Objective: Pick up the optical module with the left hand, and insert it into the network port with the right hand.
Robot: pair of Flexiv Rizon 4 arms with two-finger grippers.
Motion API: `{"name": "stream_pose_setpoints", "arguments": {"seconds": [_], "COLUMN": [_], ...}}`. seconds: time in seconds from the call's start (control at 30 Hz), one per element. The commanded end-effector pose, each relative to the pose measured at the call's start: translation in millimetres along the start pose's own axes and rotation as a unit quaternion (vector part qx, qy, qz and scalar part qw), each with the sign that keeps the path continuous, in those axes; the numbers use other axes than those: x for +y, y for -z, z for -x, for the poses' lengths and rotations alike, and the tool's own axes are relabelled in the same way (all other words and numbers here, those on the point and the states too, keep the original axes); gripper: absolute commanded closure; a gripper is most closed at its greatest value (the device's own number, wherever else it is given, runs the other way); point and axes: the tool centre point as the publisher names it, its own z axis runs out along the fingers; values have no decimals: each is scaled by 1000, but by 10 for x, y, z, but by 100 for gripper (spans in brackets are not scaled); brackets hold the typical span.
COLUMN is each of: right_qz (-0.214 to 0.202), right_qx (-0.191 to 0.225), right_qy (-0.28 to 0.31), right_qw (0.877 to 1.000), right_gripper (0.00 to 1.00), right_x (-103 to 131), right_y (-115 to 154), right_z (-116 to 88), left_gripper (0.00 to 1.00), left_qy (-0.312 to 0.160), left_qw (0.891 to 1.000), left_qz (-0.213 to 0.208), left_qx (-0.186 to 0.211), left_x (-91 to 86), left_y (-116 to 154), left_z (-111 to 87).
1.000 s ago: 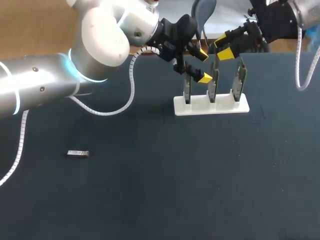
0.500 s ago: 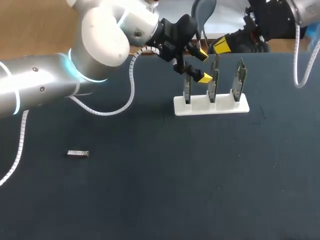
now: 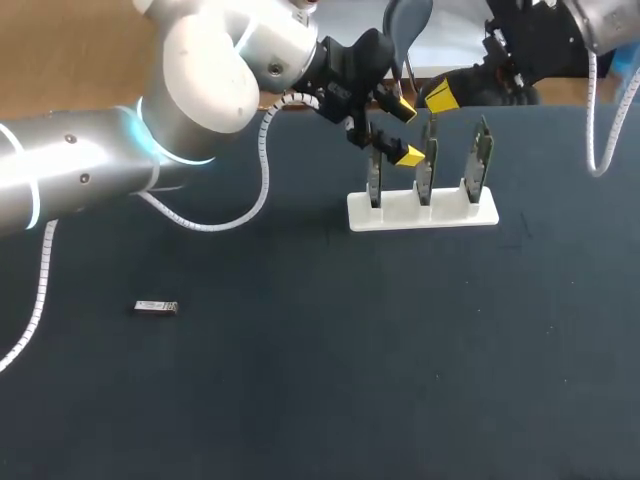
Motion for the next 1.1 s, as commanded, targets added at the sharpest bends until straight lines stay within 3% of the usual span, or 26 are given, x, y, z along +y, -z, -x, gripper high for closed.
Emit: {"name": "stream_pose_setpoints", "arguments": {"seconds": [0.03, 1.1], "right_qz": [2, 15], "right_qx": [3, 21], "right_qy": [-3, -49], "right_qw": [1000, 998], "right_gripper": [100, 100], "right_x": [-32, -42], "right_y": [-25, -259], "right_z": [-24, -343], "left_gripper": [0, 0], "left_qy": [1, 1], "left_qw": [1000, 1000], "left_qz": [-1, -1], "left_qx": [3, 3], "left_x": [17, 17], "left_y": [-5, -5], "left_z": [13, 13]}}
